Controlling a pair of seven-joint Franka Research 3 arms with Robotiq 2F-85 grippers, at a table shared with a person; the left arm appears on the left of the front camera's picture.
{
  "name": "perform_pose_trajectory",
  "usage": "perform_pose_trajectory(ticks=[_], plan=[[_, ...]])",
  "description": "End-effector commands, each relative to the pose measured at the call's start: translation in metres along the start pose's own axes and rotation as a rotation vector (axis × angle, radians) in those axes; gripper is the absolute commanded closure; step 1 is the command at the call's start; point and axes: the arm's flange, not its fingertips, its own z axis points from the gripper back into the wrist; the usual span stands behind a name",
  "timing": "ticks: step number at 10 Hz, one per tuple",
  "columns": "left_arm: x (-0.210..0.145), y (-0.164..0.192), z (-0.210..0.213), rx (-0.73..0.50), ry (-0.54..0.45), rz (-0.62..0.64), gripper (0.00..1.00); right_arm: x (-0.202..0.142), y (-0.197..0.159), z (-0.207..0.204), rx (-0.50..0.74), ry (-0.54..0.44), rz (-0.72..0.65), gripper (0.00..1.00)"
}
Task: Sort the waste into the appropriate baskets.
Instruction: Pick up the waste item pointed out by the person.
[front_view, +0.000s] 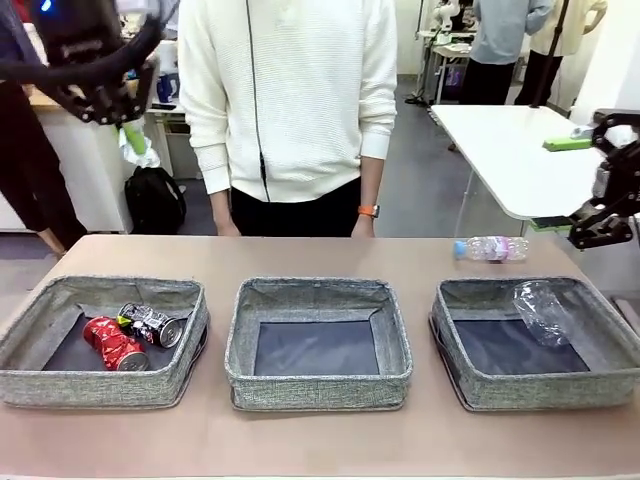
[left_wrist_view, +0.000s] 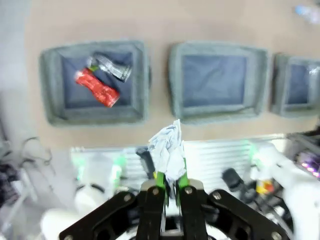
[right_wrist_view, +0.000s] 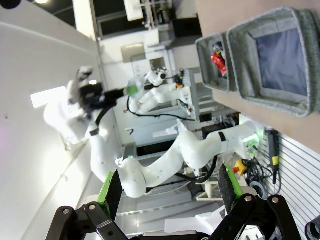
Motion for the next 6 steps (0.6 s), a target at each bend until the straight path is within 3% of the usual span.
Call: perform_pose_trajectory(ticks=[1,3,6], plan=[[0.001,-0.069,0.02,-0.022,-0.027,-0.105,0.92,0.002,0.001,-0.002,0.026,0.0,0.024,0.0],[-0.005,-0.134,0.032,-0.062,-0.034,-0.298,0.92,0.002,0.001,-0.002,0.026,0.0,0.024,0.0],[-0.001,-0.171,0.056,-0.134,-0.017,-0.364,0.92,0.002,0.001,-0.002,0.026,0.0,0.024,0.0]])
